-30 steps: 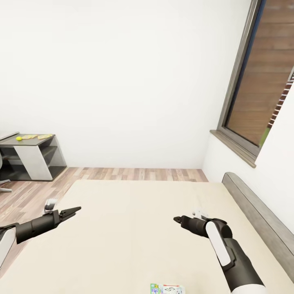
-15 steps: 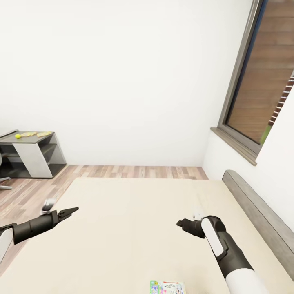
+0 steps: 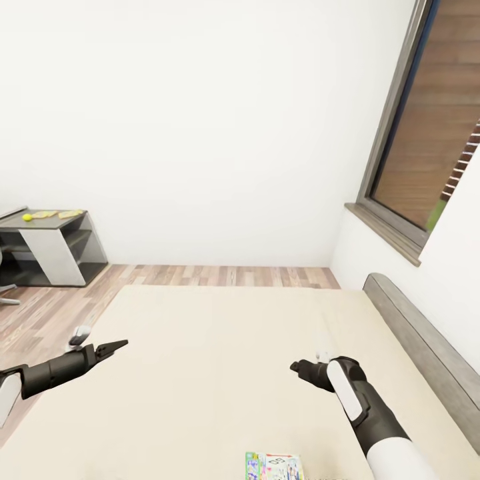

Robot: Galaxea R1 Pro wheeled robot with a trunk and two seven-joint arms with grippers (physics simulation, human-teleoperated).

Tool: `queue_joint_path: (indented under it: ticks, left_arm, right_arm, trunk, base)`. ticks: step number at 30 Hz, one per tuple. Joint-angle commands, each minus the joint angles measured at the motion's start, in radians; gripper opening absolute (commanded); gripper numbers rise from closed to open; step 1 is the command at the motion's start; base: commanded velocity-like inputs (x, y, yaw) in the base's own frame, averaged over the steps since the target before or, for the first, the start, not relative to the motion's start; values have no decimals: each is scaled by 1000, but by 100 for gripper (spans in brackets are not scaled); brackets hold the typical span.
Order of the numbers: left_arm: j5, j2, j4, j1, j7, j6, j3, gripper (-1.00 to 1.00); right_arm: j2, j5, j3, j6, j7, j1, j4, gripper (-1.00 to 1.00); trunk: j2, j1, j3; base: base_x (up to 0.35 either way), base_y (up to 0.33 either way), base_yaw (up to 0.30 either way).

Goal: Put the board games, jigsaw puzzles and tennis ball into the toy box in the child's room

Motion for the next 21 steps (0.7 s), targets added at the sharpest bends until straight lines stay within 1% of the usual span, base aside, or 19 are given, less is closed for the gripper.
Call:
queue_joint_path:
  ticks: [1,4,11,15,21]
  left_arm:
    - [0,0,0,-1,0,4,1,100]
    - [0,-4,-1,-1,19,4,0,100]
    - [0,-6,-1,-1,27,4,-1,100]
    - [0,-7,-2,-1,27,4,-2,100]
    - [0,-7,-2,-1,29,4,-2,100]
  right_arm:
    - [0,-11,0,2,-9,-1,0,100]
    - [-1,-10,0,-7,-9,-2,10,100]
    - [-13,-10,0,-28,-9,-16,66,100]
    - [-11,-10,0,-34,-9,-23,90,100]
    - [-9,-9,0,-35,-9,-25,99,100]
  trunk:
    - [-2,1,-4]
    - [-2,1,-9]
    - [-2,1,-20]
    - [-2,1,-27]
    - [-2,1,-37]
  base:
    - [0,0,0]
    - [0,0,0]
    - [0,0,0]
    - [0,0,0]
    - [0,0,0]
